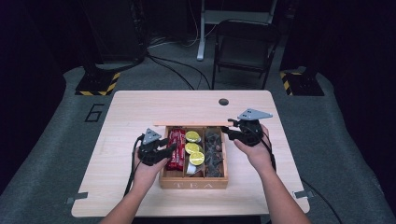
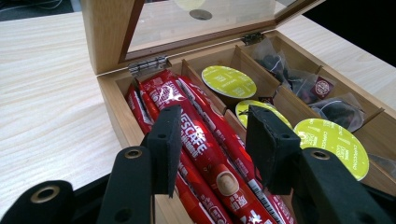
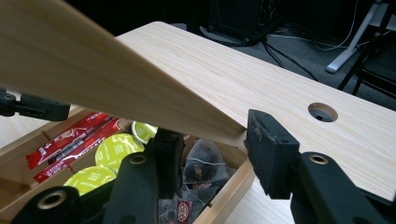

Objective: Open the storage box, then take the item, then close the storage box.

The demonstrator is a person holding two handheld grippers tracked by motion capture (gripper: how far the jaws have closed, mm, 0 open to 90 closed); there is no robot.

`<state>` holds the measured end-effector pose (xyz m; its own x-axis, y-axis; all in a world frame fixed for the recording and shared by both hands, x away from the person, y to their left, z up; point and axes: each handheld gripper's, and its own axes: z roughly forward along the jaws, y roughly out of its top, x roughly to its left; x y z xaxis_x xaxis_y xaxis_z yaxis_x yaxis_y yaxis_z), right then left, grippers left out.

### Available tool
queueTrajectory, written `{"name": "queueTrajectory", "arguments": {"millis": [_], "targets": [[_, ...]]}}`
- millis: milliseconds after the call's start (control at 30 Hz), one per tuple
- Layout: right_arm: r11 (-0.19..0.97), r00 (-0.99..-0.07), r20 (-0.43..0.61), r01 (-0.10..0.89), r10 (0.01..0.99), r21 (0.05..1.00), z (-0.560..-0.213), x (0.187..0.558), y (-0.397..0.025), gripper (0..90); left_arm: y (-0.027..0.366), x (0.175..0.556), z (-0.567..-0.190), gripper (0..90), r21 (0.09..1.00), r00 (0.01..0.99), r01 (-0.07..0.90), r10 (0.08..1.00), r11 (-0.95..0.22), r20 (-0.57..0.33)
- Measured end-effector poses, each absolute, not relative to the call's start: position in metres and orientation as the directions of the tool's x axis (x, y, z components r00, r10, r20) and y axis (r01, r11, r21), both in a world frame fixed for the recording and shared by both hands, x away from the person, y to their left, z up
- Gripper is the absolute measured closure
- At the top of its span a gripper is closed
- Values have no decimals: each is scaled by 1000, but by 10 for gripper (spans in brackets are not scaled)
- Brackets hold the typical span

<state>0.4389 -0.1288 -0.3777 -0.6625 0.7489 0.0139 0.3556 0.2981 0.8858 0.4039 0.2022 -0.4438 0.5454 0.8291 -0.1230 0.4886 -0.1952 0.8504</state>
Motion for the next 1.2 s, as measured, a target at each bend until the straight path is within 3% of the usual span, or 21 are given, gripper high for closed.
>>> {"name": "queueTrajectory", "arguments": {"millis": [533, 733, 1200], "targets": [[288, -661, 23, 358, 750, 888, -378, 439, -129, 569, 185, 410, -459, 558, 819, 504, 516, 862, -250, -55], [289, -660, 19, 355, 751, 889, -378, 439, -129, 569, 183, 413, -468, 560, 813, 467, 542, 881, -212, -81], [293, -659, 15, 355, 752, 888, -379, 438, -129, 569, 185, 412, -466, 695, 813, 435, 552, 896, -185, -92]]}}
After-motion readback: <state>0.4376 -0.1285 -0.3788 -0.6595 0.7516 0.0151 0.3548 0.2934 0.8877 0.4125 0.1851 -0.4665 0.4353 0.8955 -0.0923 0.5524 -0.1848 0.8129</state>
